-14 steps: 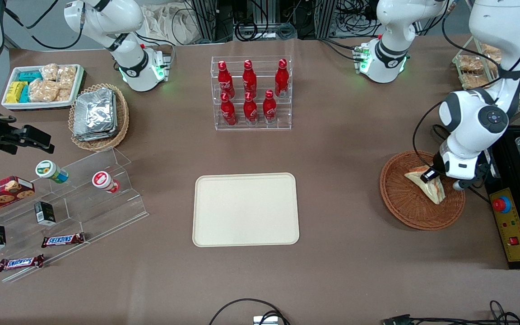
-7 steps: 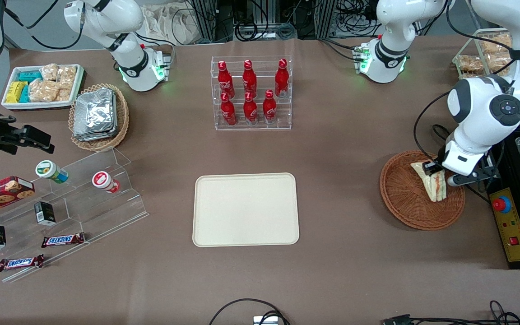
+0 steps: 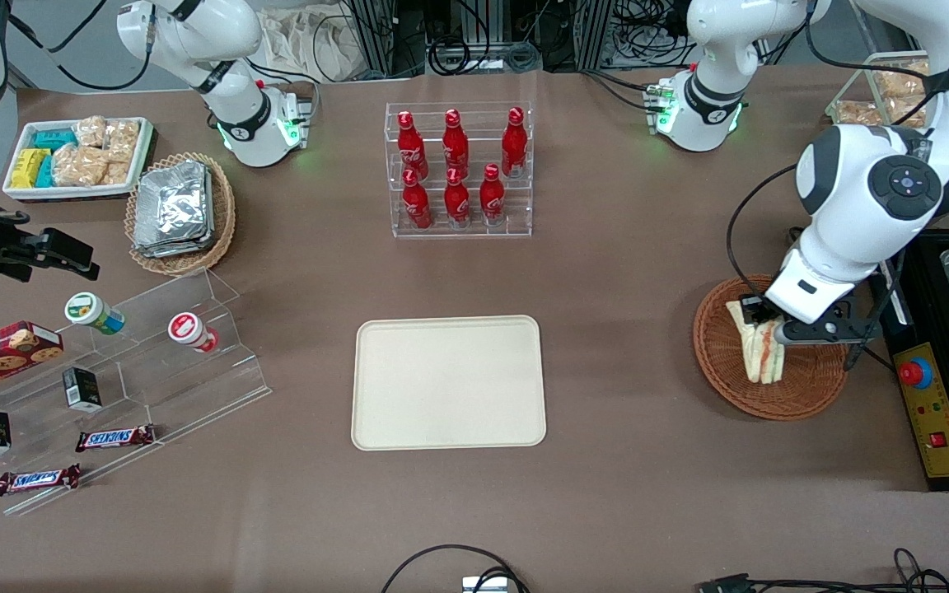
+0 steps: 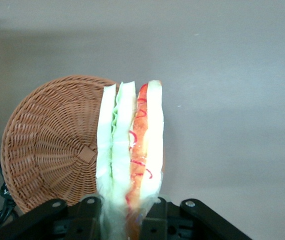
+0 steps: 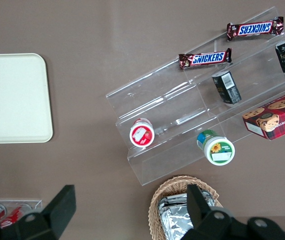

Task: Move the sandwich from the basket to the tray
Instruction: 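Lift the sandwich out of the basket with the left gripper, then carry the sandwich over the cream tray with the left gripper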

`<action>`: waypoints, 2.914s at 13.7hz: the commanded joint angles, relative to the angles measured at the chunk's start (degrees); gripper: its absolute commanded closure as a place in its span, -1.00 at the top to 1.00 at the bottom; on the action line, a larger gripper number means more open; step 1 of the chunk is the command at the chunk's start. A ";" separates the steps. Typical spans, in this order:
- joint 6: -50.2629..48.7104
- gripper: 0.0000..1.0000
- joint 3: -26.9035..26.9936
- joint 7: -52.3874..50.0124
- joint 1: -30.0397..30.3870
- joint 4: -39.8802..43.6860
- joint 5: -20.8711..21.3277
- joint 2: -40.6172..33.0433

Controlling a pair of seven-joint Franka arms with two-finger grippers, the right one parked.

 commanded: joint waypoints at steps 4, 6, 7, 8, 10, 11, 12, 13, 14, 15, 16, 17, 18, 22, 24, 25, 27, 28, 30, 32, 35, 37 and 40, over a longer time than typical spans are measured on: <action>-9.86 -0.79 -6.46 -2.48 0.05 12.20 0.61 3.67; -12.24 -0.79 -8.75 -5.73 0.05 15.63 0.79 5.69; -12.77 -0.79 -9.72 -7.66 -0.73 17.30 1.22 6.40; -13.12 -0.79 -9.81 -9.94 -2.40 18.70 2.45 7.62; -14.87 -0.79 -9.81 -16.00 -6.26 22.74 5.08 10.95; -15.67 -0.79 -9.81 -18.90 -8.28 24.94 6.31 12.98; -16.11 -0.79 -9.81 -21.28 -10.30 26.96 7.54 15.08; -16.11 -0.79 -9.81 -23.30 -12.15 28.63 8.34 16.85; -16.11 -0.80 -9.81 -24.98 -13.73 30.22 8.78 18.60; -16.20 -0.80 -9.73 -26.47 -15.32 31.89 9.57 20.36; -16.11 -0.80 -9.73 -28.23 -17.07 33.64 10.71 22.29; -16.11 -0.80 -9.73 -30.33 -18.66 35.31 11.59 24.23; -16.03 -0.80 -9.73 -32.10 -19.98 37.07 12.82 26.51; -15.32 -0.79 -9.55 -34.84 -24.81 43.32 14.76 34.42; -14.19 -0.80 -9.46 -34.84 -26.05 44.38 15.03 37.07; -12.61 -0.80 -9.46 -34.84 -26.49 44.30 15.03 37.95; -11.28 -0.79 -8.94 -35.01 -28.59 44.30 17.03 40.14; -11.19 -0.80 -8.67 -35.97 -29.30 44.38 18.61 41.29; -9.44 -0.80 -8.67 -36.51 -29.83 44.30 20.30 43.22; -8.03 -0.79 -8.58 -36.60 -30.53 44.47 20.65 44.89; -7.24 -0.79 -8.32 -37.82 -31.50 44.47 22.76 46.57; -6.01 -0.79 -8.14 -37.83 -31.59 44.65 22.85 47.62; -5.39 -0.78 -7.88 -37.91 -32.20 44.73 24.60 49.03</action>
